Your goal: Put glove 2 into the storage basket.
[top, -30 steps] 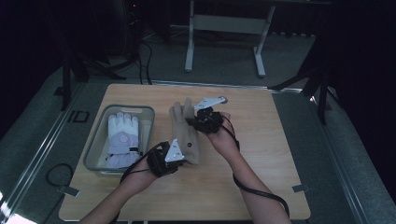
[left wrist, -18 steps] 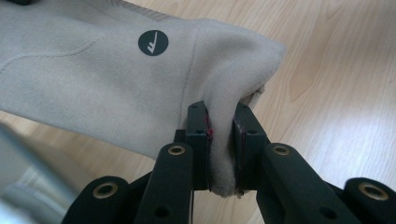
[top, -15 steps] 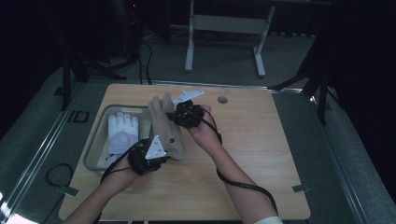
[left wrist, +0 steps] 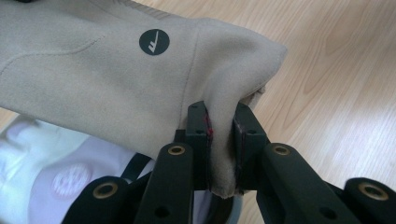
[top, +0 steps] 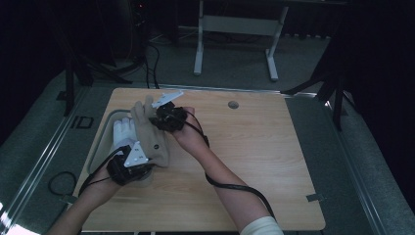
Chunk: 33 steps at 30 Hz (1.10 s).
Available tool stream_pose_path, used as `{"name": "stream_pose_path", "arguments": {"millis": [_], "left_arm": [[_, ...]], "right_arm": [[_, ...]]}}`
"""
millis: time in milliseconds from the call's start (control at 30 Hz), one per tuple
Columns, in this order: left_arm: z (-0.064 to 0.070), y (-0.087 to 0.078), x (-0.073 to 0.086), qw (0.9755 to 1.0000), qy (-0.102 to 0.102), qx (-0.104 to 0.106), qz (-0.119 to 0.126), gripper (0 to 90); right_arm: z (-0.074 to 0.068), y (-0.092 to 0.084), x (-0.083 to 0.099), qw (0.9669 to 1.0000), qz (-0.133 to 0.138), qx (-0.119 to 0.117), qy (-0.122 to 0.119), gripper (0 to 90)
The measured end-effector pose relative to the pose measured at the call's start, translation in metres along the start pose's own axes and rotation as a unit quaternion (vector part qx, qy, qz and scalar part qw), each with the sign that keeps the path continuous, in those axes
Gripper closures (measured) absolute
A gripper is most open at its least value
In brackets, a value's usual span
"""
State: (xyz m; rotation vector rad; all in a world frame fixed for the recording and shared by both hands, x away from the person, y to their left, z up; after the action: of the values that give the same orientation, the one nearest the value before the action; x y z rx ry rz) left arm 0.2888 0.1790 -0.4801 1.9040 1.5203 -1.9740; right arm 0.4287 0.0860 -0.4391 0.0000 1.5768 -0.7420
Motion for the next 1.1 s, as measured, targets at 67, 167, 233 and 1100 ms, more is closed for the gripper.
{"name": "stream_pose_path", "arguments": {"millis": [67, 167, 233, 1100], "left_arm": [[-0.005, -0.005, 0.006, 1.0000, -0.003, -0.004, -0.004, 79.7], [-0.010, -0.011, 0.016, 0.9998, -0.014, -0.009, -0.007, 79.7], [-0.013, -0.015, 0.022, 0.9997, -0.017, -0.013, -0.010, 79.8], [-0.028, -0.011, 0.057, 0.9973, -0.066, -0.016, -0.030, 79.6]], "right_arm": [[-0.004, 0.009, -0.003, 1.0000, -0.002, -0.006, -0.004, 80.9], [-0.011, 0.022, -0.006, 0.9999, -0.004, -0.014, -0.002, 80.9], [-0.016, 0.030, -0.008, 0.9998, -0.006, -0.020, -0.001, 80.9], [-0.027, 0.104, 0.021, 0.9972, -0.064, -0.034, 0.016, 80.2]]}}
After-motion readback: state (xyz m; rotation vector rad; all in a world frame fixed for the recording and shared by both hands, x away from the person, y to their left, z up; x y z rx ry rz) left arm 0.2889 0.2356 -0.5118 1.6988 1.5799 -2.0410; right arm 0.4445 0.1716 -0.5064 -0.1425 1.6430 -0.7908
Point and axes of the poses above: each handheld gripper's, and its own axes: y roughly forward along the jaws, x roughly out of its underside, z roughly to its right, the point moved 5 cm from there along y, roughly forward along the jaws, and after that the axes turned 10 degrees about z, right-handed, at the moved point
